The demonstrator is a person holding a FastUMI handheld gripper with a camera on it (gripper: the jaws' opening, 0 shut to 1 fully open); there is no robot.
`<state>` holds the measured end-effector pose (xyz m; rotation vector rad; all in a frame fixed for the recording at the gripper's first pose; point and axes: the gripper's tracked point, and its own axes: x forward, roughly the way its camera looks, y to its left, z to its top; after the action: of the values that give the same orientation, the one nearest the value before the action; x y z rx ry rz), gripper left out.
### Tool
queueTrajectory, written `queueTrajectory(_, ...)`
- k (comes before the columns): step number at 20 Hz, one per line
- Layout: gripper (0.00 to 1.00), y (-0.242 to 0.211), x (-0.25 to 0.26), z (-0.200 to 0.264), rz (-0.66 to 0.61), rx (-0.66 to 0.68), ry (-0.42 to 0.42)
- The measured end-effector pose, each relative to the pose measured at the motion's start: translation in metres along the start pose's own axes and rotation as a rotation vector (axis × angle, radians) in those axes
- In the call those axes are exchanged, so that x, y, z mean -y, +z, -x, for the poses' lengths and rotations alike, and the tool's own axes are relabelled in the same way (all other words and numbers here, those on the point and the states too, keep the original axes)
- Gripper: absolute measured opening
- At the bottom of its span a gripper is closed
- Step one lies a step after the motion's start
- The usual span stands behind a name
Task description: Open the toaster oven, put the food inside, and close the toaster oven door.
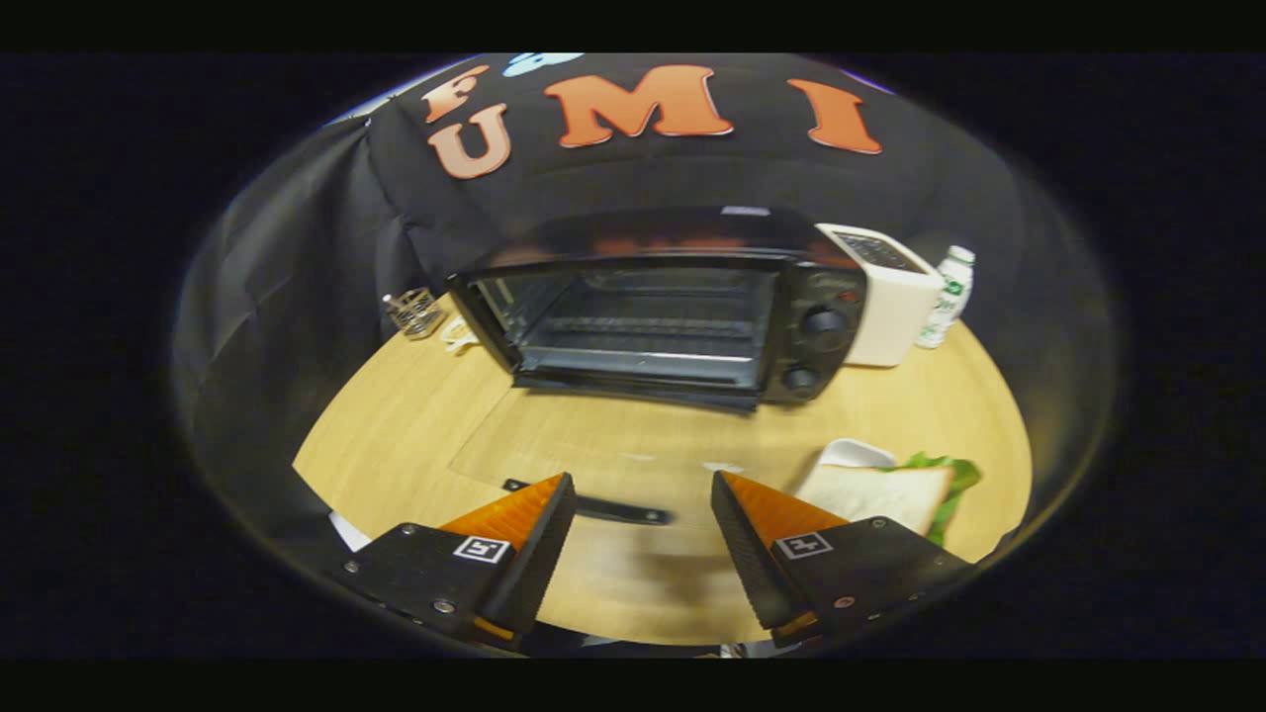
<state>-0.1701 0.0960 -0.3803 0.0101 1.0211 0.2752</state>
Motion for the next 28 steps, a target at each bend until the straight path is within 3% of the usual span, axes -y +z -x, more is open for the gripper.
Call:
queueTrajectory(7, 0.83, -0.009, 0.121, 0.031, -0.031, -0.003, -0.240)
queueTrajectory(10, 0.84, -0.031, 0.148, 0.027, -0.086, -0.045, -0.284)
queueTrajectory(13, 0.84, -0.058, 0.161, 0.015, -0.162, -0.111, -0.281)
queueTrajectory(19, 0.83, -0.071, 0.150, -0.009, -0.385, -0.123, -0.174)
queueTrajectory(20, 0.81, -0.072, 0.150, -0.009, -0.416, -0.126, -0.153)
queueTrajectory(23, 0.61, -0.076, 0.153, -0.007, -0.491, -0.140, -0.126)
queueTrajectory(28, 0.35, -0.060, 0.153, 0.002, -0.486, -0.126, -0.110)
